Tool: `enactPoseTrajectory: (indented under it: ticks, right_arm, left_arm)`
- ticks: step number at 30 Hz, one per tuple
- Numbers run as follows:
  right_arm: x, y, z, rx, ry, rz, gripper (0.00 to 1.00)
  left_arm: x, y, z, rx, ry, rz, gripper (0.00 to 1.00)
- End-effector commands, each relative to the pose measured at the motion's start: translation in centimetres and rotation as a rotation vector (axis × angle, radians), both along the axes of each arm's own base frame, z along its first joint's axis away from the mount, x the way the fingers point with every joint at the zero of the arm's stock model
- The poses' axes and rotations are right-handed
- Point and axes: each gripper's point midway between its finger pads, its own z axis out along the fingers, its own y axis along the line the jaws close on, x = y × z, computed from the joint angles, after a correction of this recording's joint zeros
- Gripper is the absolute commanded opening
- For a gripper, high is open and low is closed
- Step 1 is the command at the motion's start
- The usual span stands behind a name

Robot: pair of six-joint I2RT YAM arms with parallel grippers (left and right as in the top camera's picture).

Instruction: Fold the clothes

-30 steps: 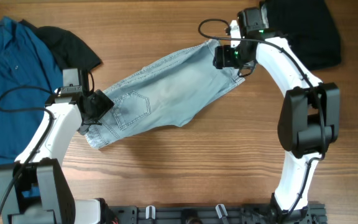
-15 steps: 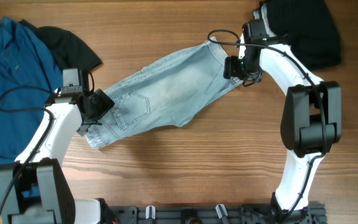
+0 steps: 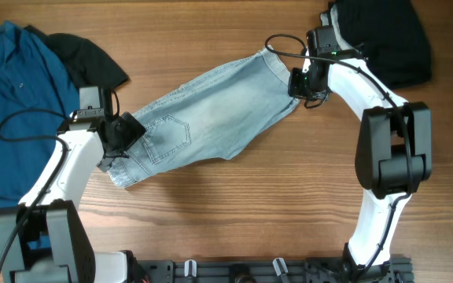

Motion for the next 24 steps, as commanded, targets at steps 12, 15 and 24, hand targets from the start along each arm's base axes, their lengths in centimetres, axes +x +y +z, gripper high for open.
enactPoseTrajectory:
  ticks: [12,15,24]
  right_arm:
    - [0.2,-11.2,4.8,0.177,-0.044,-0.305,0.04]
    - [0.3,-11.3,5.6,0.17,-0.067,-0.287,0.04]
    - [0.2,-10.2,5.6,0.183,-0.053,-0.291,0.04]
  left_arm:
    - [-0.3,-3.8,-0.2,-0.19,0.006,-0.078,0.91]
    - [0.0,-5.8,0.1,-0.253,-0.011,-0.13,0.9]
    - [0.5,-12.5,2.5,-0.469,-0.151,-0.554,0.58]
